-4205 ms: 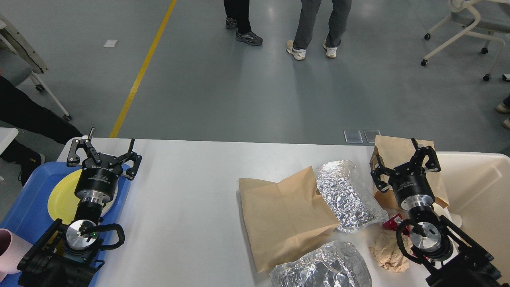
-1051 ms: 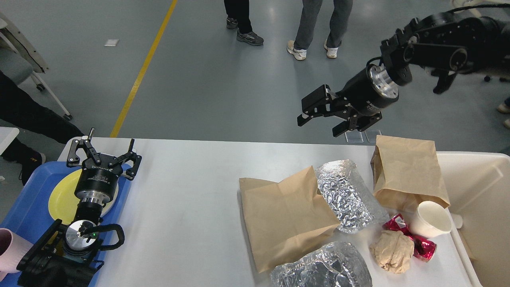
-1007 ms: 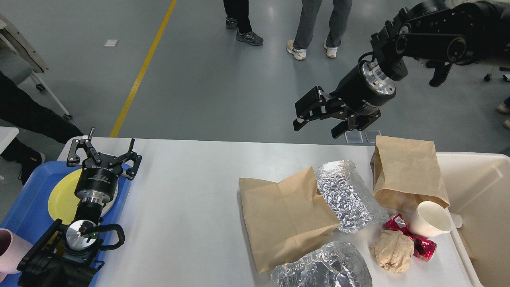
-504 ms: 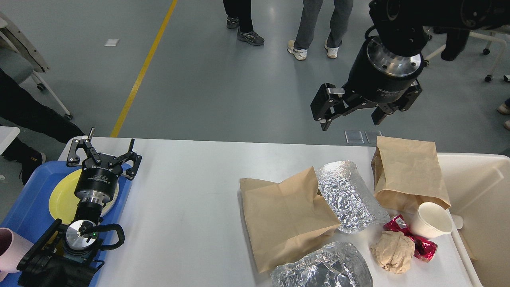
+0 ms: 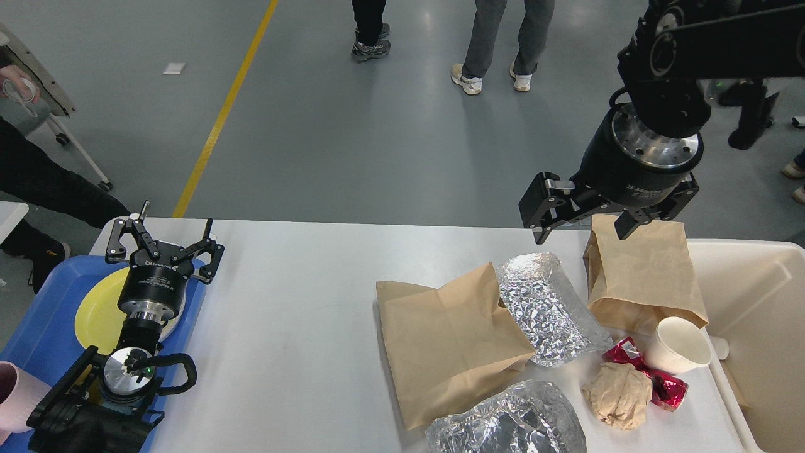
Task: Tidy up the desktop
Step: 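Swing the right gripper over the foil package and lower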
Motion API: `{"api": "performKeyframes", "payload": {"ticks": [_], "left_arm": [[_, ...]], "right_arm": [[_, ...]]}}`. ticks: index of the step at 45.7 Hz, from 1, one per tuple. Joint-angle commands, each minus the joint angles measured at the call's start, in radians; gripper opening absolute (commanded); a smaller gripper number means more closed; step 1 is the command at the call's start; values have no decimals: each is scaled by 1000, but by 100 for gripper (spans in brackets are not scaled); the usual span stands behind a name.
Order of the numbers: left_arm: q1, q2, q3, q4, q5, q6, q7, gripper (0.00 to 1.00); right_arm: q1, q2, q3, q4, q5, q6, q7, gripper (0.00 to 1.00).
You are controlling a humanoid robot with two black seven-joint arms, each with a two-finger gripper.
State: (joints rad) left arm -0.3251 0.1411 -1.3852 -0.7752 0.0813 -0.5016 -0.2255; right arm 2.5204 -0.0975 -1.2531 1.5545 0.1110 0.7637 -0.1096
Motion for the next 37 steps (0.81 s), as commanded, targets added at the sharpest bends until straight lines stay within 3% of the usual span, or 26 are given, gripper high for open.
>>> {"api": "performKeyframes", "payload": {"ticks": [1,9,28,37], "left_arm": [[0,0,0,1,0,0,0,96],[0,0,0,1,0,0,0,96],[1,0,0,1,0,0,0,96],[1,0,0,1,0,-2,0,96]], "right_arm": [[-2,-39,-16,2,30,-20,-12,99],[-11,-51,-37,1,186,-64,-13,99],[-205,-102,-16,-54,124,-90,-7,100],[-382,-100,107,-67,19,-236,-4,97]]}}
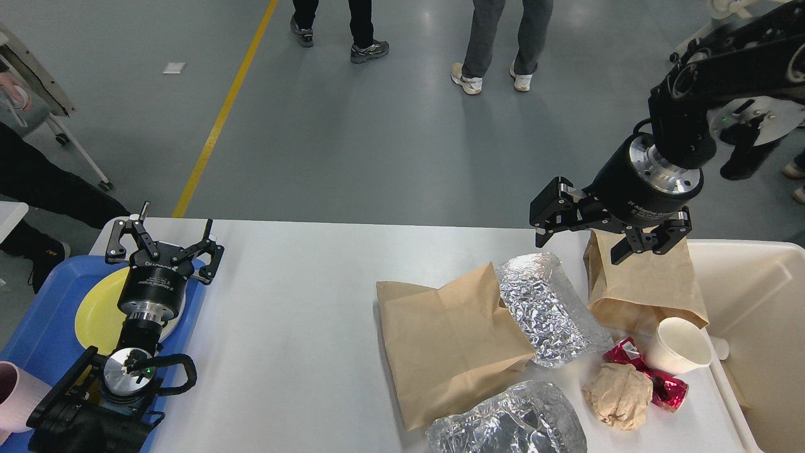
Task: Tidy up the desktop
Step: 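Swing the right gripper over the foil package and lower, then grasp the flat brown paper bag with the right gripper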
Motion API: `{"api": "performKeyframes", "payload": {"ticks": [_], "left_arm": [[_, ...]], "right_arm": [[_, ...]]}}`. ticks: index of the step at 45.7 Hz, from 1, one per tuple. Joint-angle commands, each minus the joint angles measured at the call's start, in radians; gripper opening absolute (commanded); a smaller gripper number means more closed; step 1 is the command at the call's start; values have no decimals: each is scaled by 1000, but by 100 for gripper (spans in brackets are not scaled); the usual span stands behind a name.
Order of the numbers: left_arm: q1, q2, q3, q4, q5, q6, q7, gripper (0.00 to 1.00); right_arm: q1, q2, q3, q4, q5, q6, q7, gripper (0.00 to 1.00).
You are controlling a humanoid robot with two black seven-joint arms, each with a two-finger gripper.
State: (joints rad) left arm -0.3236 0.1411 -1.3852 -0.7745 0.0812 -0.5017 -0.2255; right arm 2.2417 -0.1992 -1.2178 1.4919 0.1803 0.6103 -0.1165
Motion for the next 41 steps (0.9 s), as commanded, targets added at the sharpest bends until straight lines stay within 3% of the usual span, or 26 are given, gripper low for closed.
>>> {"api": "performKeyframes", "payload": {"ticks": [1,12,21,31,41], "left_arm": [[0,0,0,0,0,-3,0,96],[0,0,0,0,0,-3,0,96],[0,0,0,0,0,-3,0,96],[0,0,0,0,0,-3,0,96],[0,0,0,-2,2,-4,0,96]], "right_arm": [[-120,6,81,-4,-61,-96,3,95],[-352,37,172,-111,-245,-228,26,90],[-468,76,204,-268,-280,-239,87,89],[-568,158,196,-344,-282,-343,74,96],[-567,161,205,-331,-280,-346,74,100]]}}
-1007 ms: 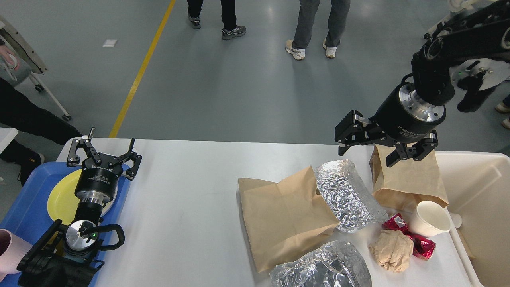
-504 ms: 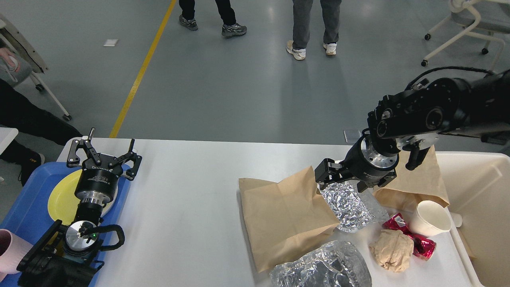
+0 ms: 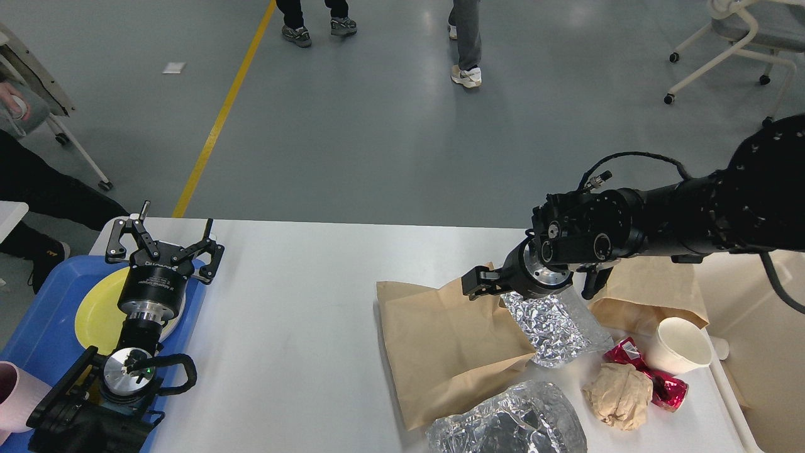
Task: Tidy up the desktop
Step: 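Grasp the flat brown paper bag with the right gripper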
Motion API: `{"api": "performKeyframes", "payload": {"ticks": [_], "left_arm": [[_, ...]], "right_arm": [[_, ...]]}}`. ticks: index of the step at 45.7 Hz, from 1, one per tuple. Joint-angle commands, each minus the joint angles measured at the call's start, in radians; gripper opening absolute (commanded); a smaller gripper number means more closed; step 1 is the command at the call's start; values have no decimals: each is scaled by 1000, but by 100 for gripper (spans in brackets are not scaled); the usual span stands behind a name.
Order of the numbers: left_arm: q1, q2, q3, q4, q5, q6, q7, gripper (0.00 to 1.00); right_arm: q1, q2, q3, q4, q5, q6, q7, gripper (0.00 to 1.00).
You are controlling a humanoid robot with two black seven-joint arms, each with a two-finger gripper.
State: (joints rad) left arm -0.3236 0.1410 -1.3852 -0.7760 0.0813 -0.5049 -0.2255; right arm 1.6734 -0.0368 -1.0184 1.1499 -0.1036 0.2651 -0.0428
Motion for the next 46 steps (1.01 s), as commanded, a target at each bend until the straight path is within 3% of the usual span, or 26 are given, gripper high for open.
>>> {"api": "performKeyframes", "payload": {"ticks": [1,28,31,41,46], "left_arm": [[0,0,0,0,2,-1,0,96],[0,0,0,0,0,0,0,96],[0,0,0,1,0,0,0,96],[0,0,0,0,0,0,0,96],[0,0,0,0,0,0,0,96]], "right_arm": [[0,-2,6,14,4,-1,0,100],[-168,51,-9,-111,-7,-84,0,97],[-191,52,-17,-130,-16,-86,-2,90],[-271,71,-17,-214,-38,-86,0,89],[-271,77,-17,-214,-38,-86,0,77]]}}
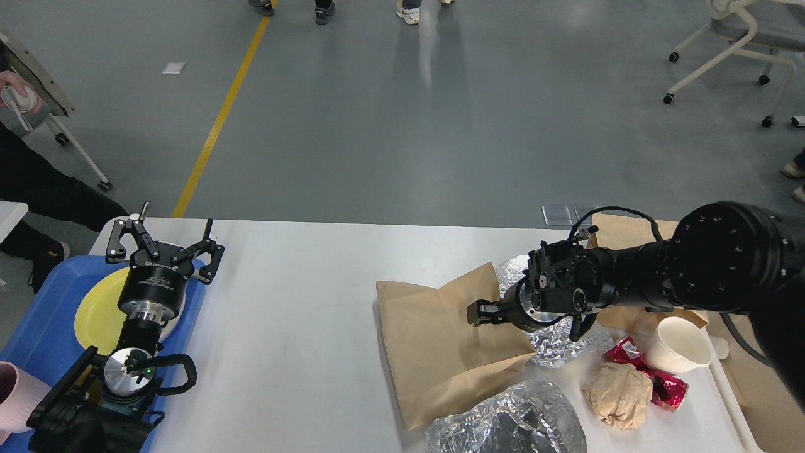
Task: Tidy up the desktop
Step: 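Grasp the flat brown paper bag with the right gripper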
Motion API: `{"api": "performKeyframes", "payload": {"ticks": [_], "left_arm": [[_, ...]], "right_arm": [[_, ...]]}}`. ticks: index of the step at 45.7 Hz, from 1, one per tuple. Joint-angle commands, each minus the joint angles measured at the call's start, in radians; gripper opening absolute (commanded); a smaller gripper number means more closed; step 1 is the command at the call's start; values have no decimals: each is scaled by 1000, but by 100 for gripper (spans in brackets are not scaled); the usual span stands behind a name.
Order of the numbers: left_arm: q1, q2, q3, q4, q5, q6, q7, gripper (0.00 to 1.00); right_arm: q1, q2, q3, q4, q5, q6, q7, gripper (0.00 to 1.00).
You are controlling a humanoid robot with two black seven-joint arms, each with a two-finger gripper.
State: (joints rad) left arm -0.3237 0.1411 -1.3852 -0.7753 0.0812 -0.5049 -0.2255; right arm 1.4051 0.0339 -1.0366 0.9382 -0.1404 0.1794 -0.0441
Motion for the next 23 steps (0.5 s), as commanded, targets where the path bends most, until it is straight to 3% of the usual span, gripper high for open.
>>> {"api": "performKeyframes", "payload": {"ticks": [1,12,23], "left_arm": [[0,0,0,-1,0,0,0,96],[0,0,0,1,2,0,0,96],[0,0,0,-1,0,0,0,96]], "right_arm": [[-3,9,3,-1,-1,2,1,73],[-5,38,12,14,1,6,0,55],[-21,60,15,-9,2,-8,0,54]]}}
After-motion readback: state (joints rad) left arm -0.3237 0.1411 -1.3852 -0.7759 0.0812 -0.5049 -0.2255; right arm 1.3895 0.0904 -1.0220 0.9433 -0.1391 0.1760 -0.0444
